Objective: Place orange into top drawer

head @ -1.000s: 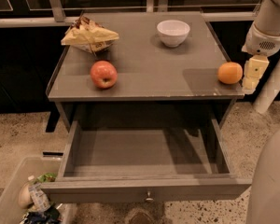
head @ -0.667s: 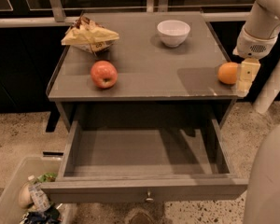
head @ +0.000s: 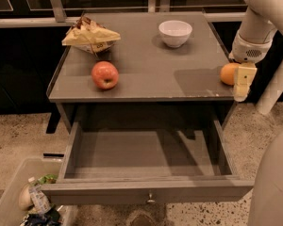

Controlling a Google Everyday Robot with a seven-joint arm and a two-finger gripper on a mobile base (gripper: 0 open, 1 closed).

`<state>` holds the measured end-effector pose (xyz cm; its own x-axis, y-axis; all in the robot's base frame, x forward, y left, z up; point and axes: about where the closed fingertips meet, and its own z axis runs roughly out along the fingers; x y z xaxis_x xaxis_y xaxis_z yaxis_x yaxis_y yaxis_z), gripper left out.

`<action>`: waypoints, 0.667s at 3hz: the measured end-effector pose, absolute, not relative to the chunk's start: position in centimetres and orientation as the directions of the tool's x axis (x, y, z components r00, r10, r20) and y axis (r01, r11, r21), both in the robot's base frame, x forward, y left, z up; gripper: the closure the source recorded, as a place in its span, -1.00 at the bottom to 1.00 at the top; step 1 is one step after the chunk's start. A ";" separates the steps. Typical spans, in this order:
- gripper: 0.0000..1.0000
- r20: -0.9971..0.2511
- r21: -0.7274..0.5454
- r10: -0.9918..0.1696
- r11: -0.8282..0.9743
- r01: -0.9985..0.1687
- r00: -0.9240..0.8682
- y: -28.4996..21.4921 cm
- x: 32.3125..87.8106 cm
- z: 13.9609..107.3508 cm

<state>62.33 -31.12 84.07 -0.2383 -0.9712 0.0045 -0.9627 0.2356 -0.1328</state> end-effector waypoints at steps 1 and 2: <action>-0.65 0.005 -0.133 -0.971 0.236 -0.963 -0.238 -31.1 62.3 84.1; -0.16 0.005 -0.133 -0.971 0.236 -0.963 -0.238 -31.1 62.3 84.1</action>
Offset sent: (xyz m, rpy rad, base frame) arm 0.0000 0.0000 0.0000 0.0000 0.0000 0.0000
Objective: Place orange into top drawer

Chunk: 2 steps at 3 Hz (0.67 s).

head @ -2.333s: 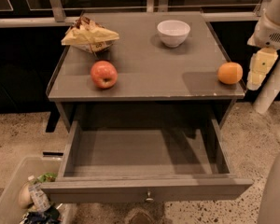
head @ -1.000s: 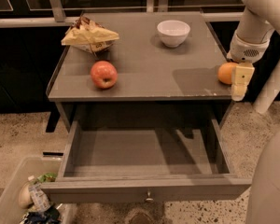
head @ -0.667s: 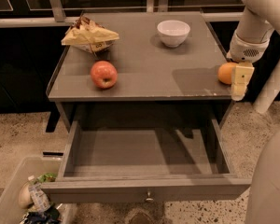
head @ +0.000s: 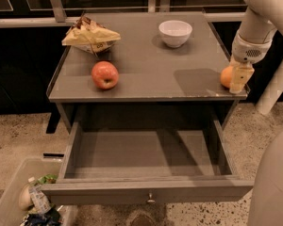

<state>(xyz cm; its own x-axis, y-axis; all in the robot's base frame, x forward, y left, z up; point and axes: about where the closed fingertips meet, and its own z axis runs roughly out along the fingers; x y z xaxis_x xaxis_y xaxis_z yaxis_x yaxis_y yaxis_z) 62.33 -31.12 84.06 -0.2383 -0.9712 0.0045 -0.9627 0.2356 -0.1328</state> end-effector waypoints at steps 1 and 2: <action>0.30 0.005 -0.133 -0.971 0.236 -0.963 -0.238 -31.1 62.3 84.1; 0.77 0.005 -0.133 -0.971 0.236 -0.963 -0.238 -31.1 62.3 84.1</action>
Offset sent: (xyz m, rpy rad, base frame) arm 0.0000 0.0000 0.0000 0.0000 0.0000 0.0000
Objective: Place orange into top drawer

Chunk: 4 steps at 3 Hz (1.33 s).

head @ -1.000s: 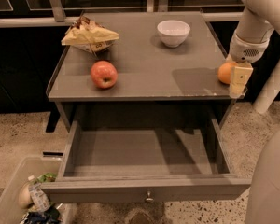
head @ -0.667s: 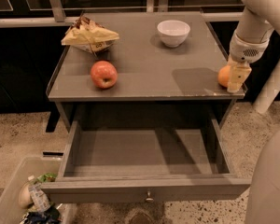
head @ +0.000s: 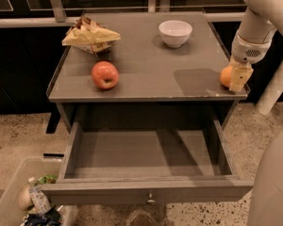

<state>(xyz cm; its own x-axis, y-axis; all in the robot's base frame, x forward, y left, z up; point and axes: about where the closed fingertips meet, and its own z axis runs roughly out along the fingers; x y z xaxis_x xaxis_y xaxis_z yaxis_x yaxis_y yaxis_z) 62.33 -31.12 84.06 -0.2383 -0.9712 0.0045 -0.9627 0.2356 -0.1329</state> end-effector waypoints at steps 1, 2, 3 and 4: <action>1.00 0.004 -0.133 -0.971 0.236 -0.963 -0.238 -31.1 62.3 84.1; 1.00 0.001 -0.145 -0.974 0.224 -0.964 -0.226 -30.9 61.8 84.2; 1.00 -0.029 -0.184 -0.979 0.205 -0.961 -0.203 -30.4 59.0 85.3; 1.00 -0.066 -0.213 -0.980 0.197 -0.957 -0.186 -29.4 54.4 85.4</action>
Offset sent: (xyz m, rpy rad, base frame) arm -0.0206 0.0058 0.0090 -0.0003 -0.0186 0.0280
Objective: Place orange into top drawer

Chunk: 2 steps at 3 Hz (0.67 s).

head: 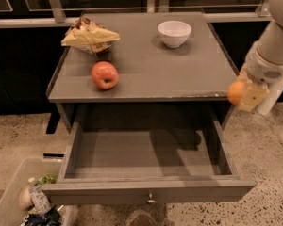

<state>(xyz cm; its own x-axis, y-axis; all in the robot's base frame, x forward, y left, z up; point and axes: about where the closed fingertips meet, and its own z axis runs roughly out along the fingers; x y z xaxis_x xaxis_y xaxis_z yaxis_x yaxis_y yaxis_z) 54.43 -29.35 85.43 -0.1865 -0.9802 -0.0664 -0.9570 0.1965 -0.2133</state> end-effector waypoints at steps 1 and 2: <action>1.00 -0.113 -0.184 -0.979 0.191 -0.964 -0.172 -27.9 50.1 82.7; 1.00 -0.156 -0.143 -0.976 0.171 -0.975 -0.149 -26.8 47.6 79.8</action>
Offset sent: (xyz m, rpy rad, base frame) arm -0.0965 0.0383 -0.0900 0.1701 0.0889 0.0857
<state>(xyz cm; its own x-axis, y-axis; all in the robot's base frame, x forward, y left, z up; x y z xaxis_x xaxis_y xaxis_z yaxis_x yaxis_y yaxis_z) 47.56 -26.84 79.85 -0.1486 -0.9765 -0.1561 -0.9748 0.1712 -0.1431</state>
